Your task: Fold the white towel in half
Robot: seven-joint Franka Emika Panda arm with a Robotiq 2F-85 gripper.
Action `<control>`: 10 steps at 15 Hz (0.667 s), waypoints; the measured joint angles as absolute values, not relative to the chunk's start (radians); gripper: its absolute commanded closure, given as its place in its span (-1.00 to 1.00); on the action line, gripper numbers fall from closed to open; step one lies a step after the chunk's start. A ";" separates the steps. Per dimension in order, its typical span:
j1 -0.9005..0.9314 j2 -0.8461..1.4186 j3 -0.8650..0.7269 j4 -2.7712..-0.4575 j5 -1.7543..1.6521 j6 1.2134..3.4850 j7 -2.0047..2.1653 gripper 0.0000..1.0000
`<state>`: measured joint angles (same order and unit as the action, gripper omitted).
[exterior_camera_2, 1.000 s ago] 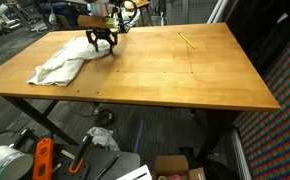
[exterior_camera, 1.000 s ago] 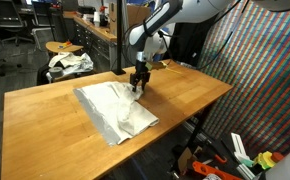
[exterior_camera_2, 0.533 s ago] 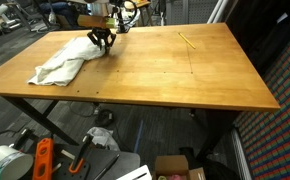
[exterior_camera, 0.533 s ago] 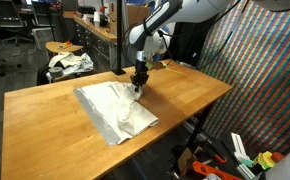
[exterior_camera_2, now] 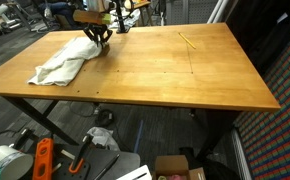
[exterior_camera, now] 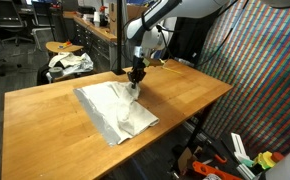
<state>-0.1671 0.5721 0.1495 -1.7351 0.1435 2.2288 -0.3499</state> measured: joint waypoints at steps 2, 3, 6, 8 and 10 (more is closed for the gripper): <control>-0.150 0.541 0.149 -1.736 0.143 2.229 -0.348 0.69; -0.140 0.522 0.148 -1.736 0.143 2.228 -0.345 0.69; -0.104 0.472 0.147 -1.739 0.139 2.227 -0.331 0.71; -0.077 0.449 0.147 -1.742 0.135 2.227 -0.318 0.75; -0.049 0.434 0.147 -1.747 0.134 2.227 -0.300 0.75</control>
